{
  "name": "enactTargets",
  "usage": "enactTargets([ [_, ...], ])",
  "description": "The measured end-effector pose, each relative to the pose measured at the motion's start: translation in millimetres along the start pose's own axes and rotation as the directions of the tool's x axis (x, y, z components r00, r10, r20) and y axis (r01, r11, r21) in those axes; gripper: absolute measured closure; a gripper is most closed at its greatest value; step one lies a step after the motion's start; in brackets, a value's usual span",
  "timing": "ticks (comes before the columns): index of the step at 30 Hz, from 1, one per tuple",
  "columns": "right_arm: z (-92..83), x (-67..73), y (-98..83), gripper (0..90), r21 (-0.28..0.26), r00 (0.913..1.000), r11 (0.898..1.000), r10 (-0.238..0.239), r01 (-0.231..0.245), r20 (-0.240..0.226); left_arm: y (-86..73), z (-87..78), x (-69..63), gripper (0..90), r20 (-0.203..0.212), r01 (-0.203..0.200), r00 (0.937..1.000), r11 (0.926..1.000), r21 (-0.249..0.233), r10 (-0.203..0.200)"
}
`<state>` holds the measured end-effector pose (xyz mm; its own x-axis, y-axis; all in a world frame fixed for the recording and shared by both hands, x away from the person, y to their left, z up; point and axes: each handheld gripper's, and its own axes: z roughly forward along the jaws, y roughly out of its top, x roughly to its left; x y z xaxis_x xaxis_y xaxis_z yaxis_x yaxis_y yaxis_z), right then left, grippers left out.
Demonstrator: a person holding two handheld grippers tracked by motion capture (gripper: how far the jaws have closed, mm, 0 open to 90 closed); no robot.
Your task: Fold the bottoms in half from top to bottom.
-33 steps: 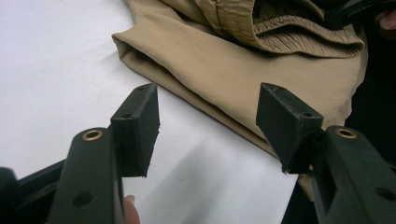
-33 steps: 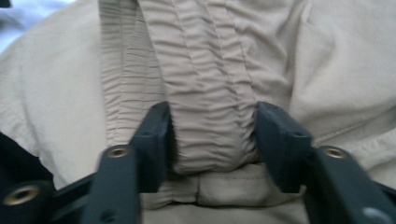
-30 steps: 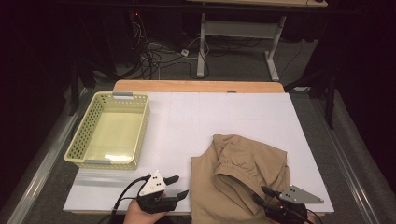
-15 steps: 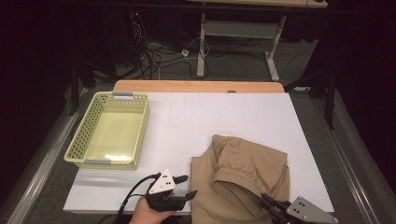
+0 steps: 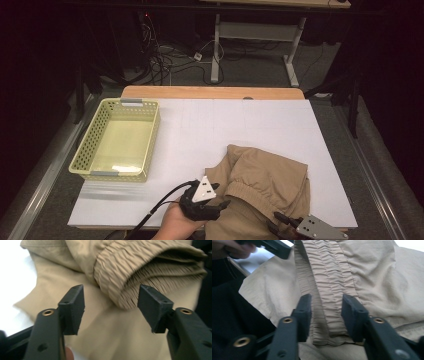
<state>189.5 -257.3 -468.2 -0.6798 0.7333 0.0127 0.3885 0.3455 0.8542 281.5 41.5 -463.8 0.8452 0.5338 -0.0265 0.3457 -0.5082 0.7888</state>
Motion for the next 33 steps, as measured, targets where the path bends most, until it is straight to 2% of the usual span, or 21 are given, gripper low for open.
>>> enactTargets([
  [1,0.4,-0.6,-0.3,57.4,0.000,1.0000,1.000,-0.001,0.001,0.003,3.5,5.9,0.1,39.8,-0.007,0.005,1.0000,1.0000,0.003,-0.005],
  [5,3.0,-5.3,-1.5,57.2,-0.002,0.9999,1.000,0.014,-0.014,0.002,13.1,25.5,1.0,48.4,-0.029,-0.015,0.9994,0.9997,0.019,0.016],
  [6,3.6,-6.2,-1.5,57.1,-0.003,0.9998,1.000,0.018,-0.018,0.002,14.5,28.2,1.1,53.4,-0.036,-0.022,0.9991,0.9995,0.023,0.023],
  [9,5.7,-7.4,-1.0,56.5,-0.002,0.9998,1.000,0.018,-0.018,0.002,17.0,30.3,0.1,69.3,-0.053,-0.034,0.9979,0.9988,0.036,0.036],
  [11,7.5,-7.7,-1.1,55.8,0.000,0.9998,1.000,0.019,-0.019,0.003,16.9,26.3,-2.5,72.6,-0.055,-0.031,0.9980,0.9992,0.027,0.032],
  [14,9.9,-7.3,-1.1,53.7,0.007,0.9999,1.000,0.013,-0.013,0.006,16.3,18.7,-6.1,73.0,-0.048,-0.028,0.9985,0.9995,0.014,0.028],
  [16,10.9,-7.5,-1.1,53.5,0.002,0.9998,1.000,0.018,-0.018,-0.006,14.1,5.7,-10.4,72.7,-0.035,-0.016,0.9992,0.9999,-0.002,0.016],
  [20,11.6,-4.7,0.6,52.8,0.001,0.9997,1.000,0.008,-0.008,-0.023,9.1,-6.8,-18.6,72.6,-0.041,-0.027,0.9988,0.9996,0.009,0.027],
  [24,10.3,-0.6,1.1,49.4,0.001,0.9994,1.000,-0.005,0.005,-0.035,4.7,-13.5,-23.7,72.6,-0.035,-0.020,0.9992,0.9996,0.022,0.021],
  [26,7.7,3.1,1.6,35.9,-0.012,0.9986,1.000,-0.001,0.000,-0.053,1.9,-18.6,-28.2,72.6,-0.038,-0.026,0.9989,0.9989,0.039,0.027],
  [28,8.0,4.5,2.0,28.9,0.000,0.9992,1.000,-0.001,0.001,-0.040,0.6,-20.0,-29.5,72.6,-0.031,-0.025,0.9991,0.9984,0.051,0.027],
  [33,13.3,3.3,-3.0,26.5,0.046,0.9989,0.999,0.020,-0.018,-0.042,-1.3,-25.3,-35.6,72.5,-0.016,-0.033,0.9993,0.9978,0.057,0.034],
])
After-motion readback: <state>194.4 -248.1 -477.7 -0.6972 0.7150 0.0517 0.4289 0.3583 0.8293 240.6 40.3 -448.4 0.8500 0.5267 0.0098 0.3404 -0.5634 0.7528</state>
